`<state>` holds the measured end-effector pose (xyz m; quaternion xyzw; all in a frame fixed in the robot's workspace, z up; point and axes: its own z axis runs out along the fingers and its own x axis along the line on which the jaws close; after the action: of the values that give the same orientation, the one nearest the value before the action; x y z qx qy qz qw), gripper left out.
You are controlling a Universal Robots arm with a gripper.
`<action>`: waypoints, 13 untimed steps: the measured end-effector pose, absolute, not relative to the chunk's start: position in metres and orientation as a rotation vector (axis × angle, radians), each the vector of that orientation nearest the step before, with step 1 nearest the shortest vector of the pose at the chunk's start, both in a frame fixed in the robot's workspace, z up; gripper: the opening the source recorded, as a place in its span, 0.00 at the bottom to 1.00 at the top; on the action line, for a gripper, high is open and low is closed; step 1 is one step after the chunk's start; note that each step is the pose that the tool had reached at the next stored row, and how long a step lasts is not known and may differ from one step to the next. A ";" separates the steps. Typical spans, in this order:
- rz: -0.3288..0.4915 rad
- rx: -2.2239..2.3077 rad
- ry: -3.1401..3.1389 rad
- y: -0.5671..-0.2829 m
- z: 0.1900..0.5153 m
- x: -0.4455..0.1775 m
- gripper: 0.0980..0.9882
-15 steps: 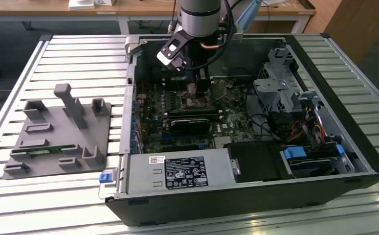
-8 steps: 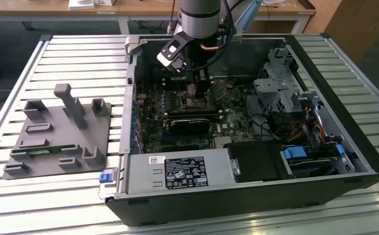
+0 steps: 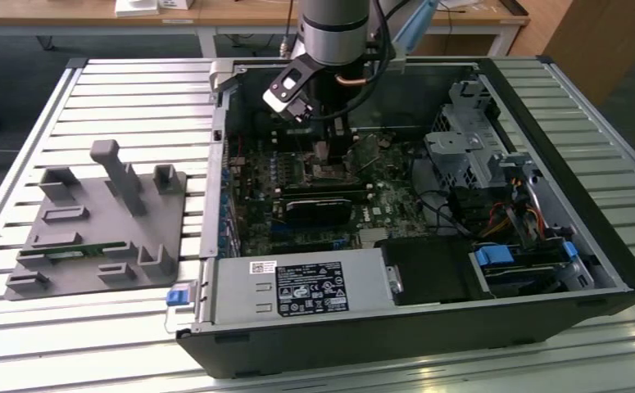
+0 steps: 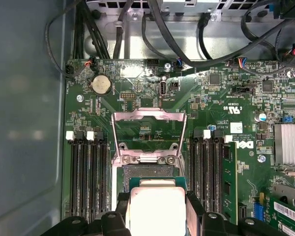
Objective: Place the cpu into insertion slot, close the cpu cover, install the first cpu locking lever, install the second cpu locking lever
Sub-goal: 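Place the cpu into insertion slot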
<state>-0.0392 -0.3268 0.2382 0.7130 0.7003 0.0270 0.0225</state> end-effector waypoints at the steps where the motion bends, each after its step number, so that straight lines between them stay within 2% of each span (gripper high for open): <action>1: 0.084 2.209 2.169 -0.327 0.238 -0.039 0.49; 13: 0.083 2.206 2.171 -0.326 0.230 -0.039 0.49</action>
<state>-0.0392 -0.3259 0.2299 0.7123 0.7010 0.0268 0.0227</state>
